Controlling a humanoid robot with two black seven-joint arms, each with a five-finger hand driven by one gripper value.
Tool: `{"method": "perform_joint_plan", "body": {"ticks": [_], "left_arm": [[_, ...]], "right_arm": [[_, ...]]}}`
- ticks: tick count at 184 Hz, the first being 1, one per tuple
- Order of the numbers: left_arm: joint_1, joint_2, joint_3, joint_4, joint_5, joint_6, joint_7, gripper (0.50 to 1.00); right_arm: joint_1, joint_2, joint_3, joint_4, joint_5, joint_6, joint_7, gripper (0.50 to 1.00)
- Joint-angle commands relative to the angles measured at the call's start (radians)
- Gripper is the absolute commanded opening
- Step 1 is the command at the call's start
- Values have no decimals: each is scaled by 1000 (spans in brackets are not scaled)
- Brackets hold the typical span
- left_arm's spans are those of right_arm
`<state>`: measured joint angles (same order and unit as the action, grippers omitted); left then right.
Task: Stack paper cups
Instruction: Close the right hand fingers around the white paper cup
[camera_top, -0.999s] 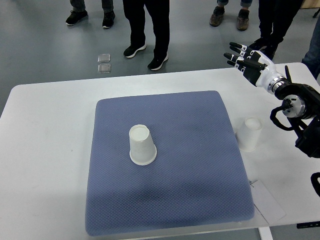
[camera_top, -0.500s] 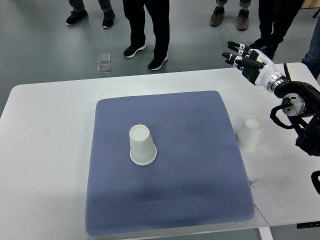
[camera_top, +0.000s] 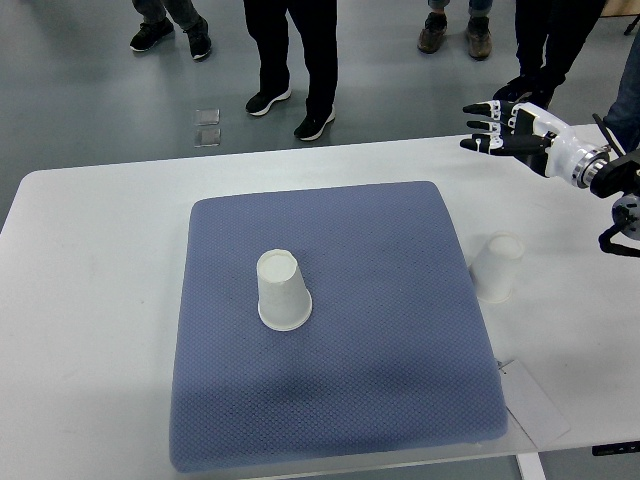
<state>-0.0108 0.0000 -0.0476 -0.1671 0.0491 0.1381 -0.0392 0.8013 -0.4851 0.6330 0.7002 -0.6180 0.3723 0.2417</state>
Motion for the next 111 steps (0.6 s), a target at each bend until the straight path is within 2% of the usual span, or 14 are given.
{"method": "perform_joint_plan", "body": {"ticks": [1, 36, 71, 88, 111], "left_arm": [[0, 0, 0, 0, 0, 0, -1, 1000], [0, 0, 0, 0, 0, 0, 1, 1000], [0, 0, 0, 0, 0, 0, -1, 1000], [0, 0, 0, 0, 0, 0, 1, 1000], [0, 0, 0, 0, 0, 0, -1, 1000]], "right_arm": [[-2, -69, -67, 61, -104, -3, 60, 897], [-8, -187, -160, 203, -239, -9, 134, 891], [-5, -297, -200, 358, -367, -10, 163, 891], [-7, -320, -213, 389, -442, -13, 177, 891], [-13, -319, -260, 395, -534, -93, 188, 891]]}}
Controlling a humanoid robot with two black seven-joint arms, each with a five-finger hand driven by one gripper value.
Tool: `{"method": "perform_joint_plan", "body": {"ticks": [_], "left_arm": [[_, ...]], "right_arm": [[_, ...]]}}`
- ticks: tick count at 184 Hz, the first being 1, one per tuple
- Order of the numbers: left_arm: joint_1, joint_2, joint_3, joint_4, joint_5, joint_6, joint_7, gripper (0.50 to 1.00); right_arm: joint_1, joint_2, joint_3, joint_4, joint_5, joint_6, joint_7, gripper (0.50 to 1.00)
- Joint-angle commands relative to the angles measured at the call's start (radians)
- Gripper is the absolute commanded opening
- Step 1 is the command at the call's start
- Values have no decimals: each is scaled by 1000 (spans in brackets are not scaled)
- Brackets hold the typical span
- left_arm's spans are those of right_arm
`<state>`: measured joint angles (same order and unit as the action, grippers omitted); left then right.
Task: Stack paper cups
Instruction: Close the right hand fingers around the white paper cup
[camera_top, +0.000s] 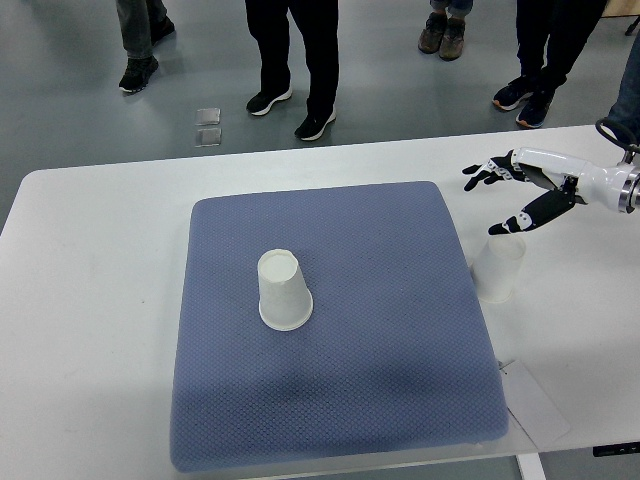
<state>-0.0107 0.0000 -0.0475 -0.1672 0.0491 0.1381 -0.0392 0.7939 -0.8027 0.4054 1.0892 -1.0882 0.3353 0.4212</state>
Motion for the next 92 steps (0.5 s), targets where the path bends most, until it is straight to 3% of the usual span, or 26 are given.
{"method": "perform_joint_plan", "body": {"ticks": [1, 31, 92], "left_arm": [[0, 0, 0, 0, 0, 0, -1, 1000], [0, 0, 0, 0, 0, 0, -1, 1000], [0, 0, 0, 0, 0, 0, -1, 1000]], "right_arm": [[-5, -1, -37, 6, -68, -64, 8, 891], [-7, 8, -102, 5, -102, -145, 8, 891], [-5, 13, -120, -20, -167, -150, 5, 891]]}}
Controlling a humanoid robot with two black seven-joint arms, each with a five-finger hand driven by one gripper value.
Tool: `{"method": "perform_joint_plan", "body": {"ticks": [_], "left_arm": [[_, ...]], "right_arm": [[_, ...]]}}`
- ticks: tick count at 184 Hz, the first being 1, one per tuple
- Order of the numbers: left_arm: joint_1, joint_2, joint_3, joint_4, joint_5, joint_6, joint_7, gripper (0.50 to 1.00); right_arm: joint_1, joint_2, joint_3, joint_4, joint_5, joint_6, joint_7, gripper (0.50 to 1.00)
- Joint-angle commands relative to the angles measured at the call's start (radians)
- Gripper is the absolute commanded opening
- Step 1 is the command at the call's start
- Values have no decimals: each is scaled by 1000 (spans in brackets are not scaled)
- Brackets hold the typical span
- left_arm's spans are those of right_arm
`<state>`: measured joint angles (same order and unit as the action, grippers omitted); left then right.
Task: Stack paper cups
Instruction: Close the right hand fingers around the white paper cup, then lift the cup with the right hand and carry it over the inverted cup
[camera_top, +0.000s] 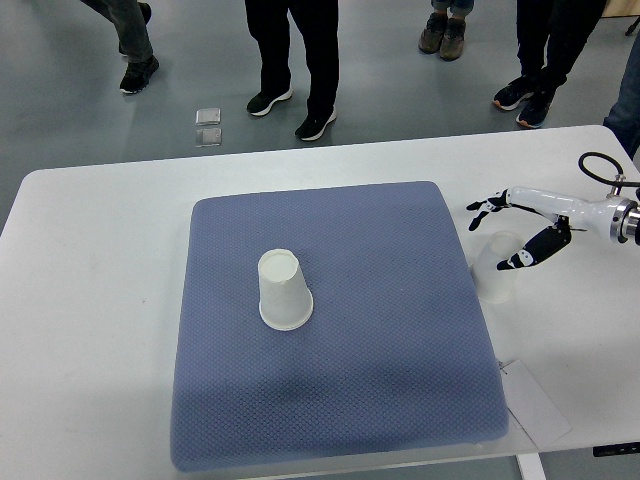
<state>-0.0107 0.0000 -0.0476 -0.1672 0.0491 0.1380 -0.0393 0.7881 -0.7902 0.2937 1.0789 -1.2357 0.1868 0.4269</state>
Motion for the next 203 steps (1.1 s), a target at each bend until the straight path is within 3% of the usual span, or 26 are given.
{"method": "perform_joint_plan", "body": {"ticks": [1, 141, 164, 186, 194, 196, 198, 199, 203], "left_arm": [[0, 0, 0, 0, 0, 0, -1, 1000], [0, 0, 0, 0, 0, 0, -1, 1000], [0, 0, 0, 0, 0, 0, -1, 1000], [0, 0, 0, 0, 0, 0, -1, 1000], [0, 0, 0, 0, 0, 0, -1, 1000], [0, 0, 0, 0, 0, 0, -1, 1000], [0, 0, 0, 0, 0, 0, -1, 1000], [0, 0, 0, 0, 0, 0, -1, 1000], [0, 0, 0, 0, 0, 0, 1, 1000]], "right_arm": [[0, 0, -10, -11, -22, -3, 1, 891], [10, 69, -73, -112, -84, -46, -20, 891], [10, 83, -82, -131, -85, -46, -19, 866], [10, 86, -84, -140, -84, -46, -19, 752], [11, 86, -85, -140, -85, -46, -19, 658], [11, 86, -85, -140, -85, -46, -19, 589], [11, 86, -85, -140, -85, -46, -19, 588], [11, 86, -85, -140, -85, -46, -19, 554], [13, 86, -84, -140, -85, -46, -20, 500]]}}
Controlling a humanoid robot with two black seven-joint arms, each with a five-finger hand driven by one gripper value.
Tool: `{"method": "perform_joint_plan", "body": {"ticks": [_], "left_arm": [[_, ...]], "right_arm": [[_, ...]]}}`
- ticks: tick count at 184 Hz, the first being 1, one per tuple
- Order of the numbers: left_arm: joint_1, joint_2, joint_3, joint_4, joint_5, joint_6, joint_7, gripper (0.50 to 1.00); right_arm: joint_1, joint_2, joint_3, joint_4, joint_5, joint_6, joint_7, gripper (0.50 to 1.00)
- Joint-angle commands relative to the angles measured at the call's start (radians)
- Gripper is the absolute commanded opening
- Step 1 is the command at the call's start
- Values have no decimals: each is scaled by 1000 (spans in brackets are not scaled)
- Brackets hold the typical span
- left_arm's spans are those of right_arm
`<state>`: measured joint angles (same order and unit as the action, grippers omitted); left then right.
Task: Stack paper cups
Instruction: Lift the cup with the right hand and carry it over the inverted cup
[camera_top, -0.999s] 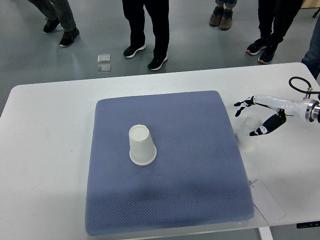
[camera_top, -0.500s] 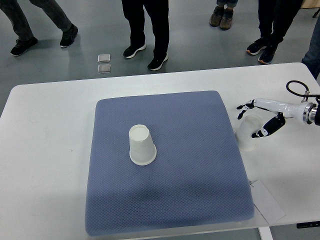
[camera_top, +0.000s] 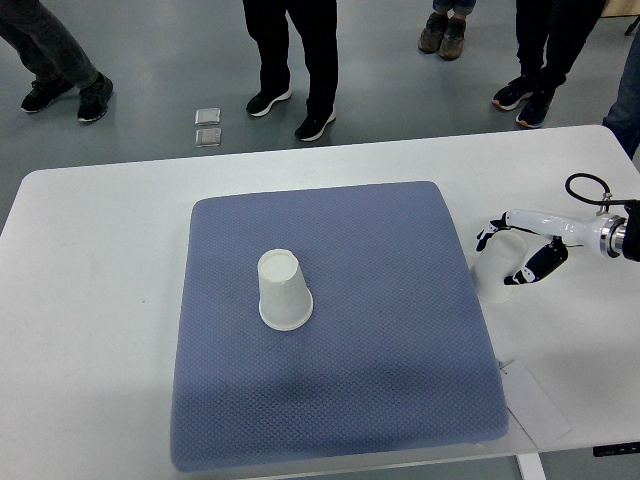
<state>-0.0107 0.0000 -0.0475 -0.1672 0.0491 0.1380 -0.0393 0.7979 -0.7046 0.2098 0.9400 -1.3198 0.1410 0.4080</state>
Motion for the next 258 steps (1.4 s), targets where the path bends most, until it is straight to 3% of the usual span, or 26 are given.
{"method": "perform_joint_plan", "body": {"ticks": [1, 64, 97, 143, 150, 194, 258], "left_arm": [[0, 0, 0, 0, 0, 0, 1, 1000], [0, 0, 0, 0, 0, 0, -1, 1000], [0, 0, 0, 0, 0, 0, -1, 1000], [0, 0, 0, 0, 0, 0, -1, 1000], [0, 0, 0, 0, 0, 0, -1, 1000], [0, 0, 0, 0, 0, 0, 1, 1000], [0, 0, 0, 0, 0, 0, 1, 1000]], "right_arm": [[3, 1, 0, -1, -1, 0, -2, 500], [113, -56, 19, 42, 24, 11, 8, 500], [247, -99, 20, 140, 53, 49, 9, 500], [368, -82, 20, 229, 59, 106, 3, 500], [405, -50, 20, 275, 59, 138, -3, 500], [454, 65, 20, 356, 59, 170, -37, 500], [475, 235, 17, 342, 59, 195, -106, 500]]}}
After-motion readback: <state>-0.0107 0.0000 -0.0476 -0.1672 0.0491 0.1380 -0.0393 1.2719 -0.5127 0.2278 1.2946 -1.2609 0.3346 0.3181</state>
